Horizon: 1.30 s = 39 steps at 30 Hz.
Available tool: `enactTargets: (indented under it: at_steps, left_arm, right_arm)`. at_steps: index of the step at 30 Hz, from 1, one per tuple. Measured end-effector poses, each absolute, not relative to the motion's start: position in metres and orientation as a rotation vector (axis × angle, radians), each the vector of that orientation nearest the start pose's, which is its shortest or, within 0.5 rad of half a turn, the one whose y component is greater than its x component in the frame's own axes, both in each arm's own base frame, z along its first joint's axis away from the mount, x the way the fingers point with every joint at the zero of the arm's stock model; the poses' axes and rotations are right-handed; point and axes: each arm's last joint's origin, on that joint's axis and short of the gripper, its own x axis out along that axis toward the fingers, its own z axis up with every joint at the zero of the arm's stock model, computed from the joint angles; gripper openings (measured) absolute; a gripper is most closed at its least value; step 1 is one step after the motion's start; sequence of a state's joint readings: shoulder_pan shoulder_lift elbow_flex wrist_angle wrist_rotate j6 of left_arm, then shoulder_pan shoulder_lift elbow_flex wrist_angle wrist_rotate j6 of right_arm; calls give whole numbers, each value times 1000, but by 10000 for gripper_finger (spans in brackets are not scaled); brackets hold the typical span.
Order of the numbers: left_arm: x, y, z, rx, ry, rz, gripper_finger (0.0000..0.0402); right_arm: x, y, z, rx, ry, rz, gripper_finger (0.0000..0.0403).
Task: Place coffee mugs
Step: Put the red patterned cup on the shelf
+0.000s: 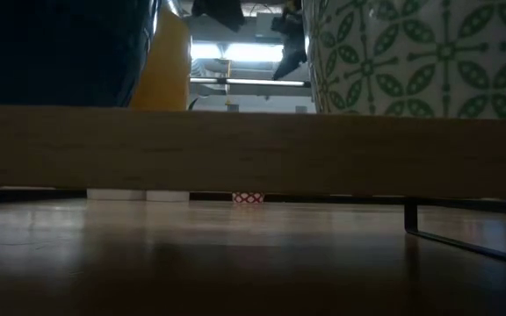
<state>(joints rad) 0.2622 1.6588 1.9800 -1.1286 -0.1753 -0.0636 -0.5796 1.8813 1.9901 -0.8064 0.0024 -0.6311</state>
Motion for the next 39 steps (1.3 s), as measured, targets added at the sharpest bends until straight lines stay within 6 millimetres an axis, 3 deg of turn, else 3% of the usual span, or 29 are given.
enactTargets:
  at_steps: [3, 9, 16, 23, 28, 33, 39]
  left_arm:
    - [309, 82, 428, -101, 844, 426, 131]
    - [310, 65, 425, -127, 884, 400, 130]
    - [313, 49, 425, -112, 878, 383, 130]
    - [314, 39, 425, -93, 876, 372, 131]
    - [315, 34, 425, -86, 877, 356, 130]
    - [315, 33, 425, -90, 876, 358, 130]
    - [314, 32, 424, -104, 893, 363, 130]
  right_arm:
    - [359, -218, 356, -335, 880, -292, 0]
    - [382, -180, 326, -398, 972, -261, 0]
    - [409, -162, 289, -360, 1032, -279, 0]
    - [427, -145, 273, -504, 1053, -212, 7]
    - [431, -146, 264, -499, 1046, -122, 80]
    - [437, -149, 254, -532, 1073, -201, 178]
    - [441, -151, 232, -519, 1137, -177, 205]
